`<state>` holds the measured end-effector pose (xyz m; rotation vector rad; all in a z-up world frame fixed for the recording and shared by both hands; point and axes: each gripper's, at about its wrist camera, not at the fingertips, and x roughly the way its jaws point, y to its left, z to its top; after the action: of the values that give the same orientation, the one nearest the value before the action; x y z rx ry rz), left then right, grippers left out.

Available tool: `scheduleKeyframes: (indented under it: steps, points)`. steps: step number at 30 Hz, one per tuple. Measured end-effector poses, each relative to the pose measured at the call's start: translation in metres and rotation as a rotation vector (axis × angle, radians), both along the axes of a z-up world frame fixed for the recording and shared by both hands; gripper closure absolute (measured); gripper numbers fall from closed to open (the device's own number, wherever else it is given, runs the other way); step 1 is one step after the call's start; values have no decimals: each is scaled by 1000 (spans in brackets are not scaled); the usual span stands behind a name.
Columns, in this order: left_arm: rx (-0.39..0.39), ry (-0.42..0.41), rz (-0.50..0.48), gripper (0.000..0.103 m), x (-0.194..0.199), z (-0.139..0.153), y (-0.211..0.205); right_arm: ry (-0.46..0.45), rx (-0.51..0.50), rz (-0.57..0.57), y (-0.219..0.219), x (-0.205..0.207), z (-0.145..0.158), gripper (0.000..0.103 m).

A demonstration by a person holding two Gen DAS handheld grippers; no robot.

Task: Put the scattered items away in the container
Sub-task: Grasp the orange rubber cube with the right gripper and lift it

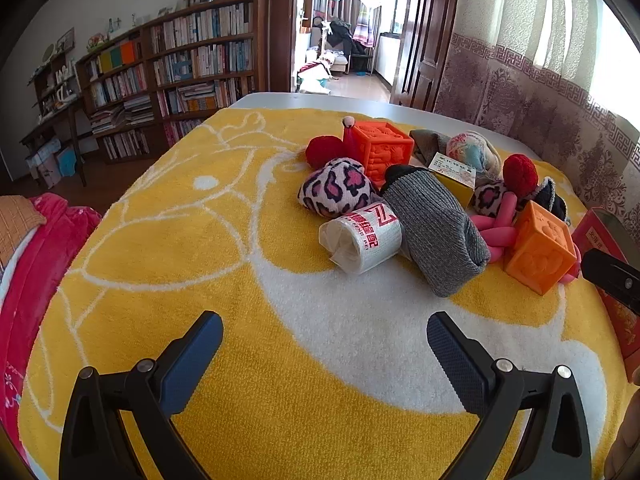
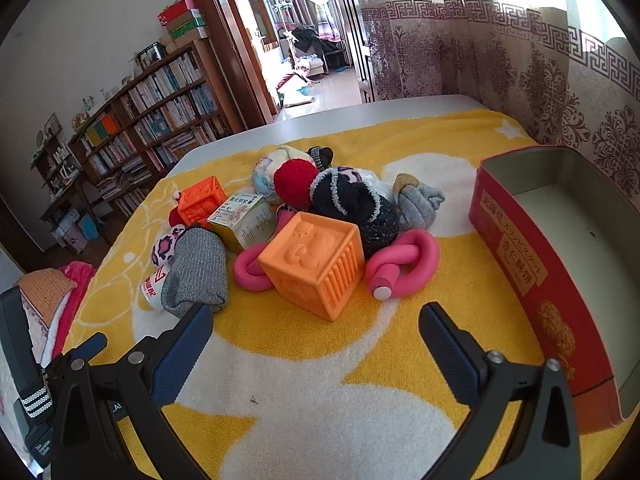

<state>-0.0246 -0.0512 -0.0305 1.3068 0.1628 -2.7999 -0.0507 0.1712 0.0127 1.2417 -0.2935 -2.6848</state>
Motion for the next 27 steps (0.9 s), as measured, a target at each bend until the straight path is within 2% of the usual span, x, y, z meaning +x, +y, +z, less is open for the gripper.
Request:
scheduleKeyframes:
  steps: [4, 10, 15, 16, 20, 25, 27]
  points:
    - [20, -20, 5, 0, -4, -3, -5, -54, 15, 30, -15, -23, -12, 24]
    - [53, -53, 15, 0, -10, -9, -11, -84, 36, -15, -19, -41, -29, 25]
    - [57, -79, 7, 0, -14, -14, -10, -77, 103, -42, -20, -50, -37, 26]
    - [63, -73, 6, 0, -13, -13, -11, -83, 111, -44, -20, -52, -38, 31]
    - [69, -72, 16, 0, -12, -13, -13, -58, 105, -50, -14, -44, -33, 37]
    - [60, -54, 14, 0, -6, -7, -9, -38, 81, -50, -6, -32, -27, 38]
    - [68, -42, 9, 0, -4, -2, -5, -8, 79, -50, -3, -24, -21, 44]
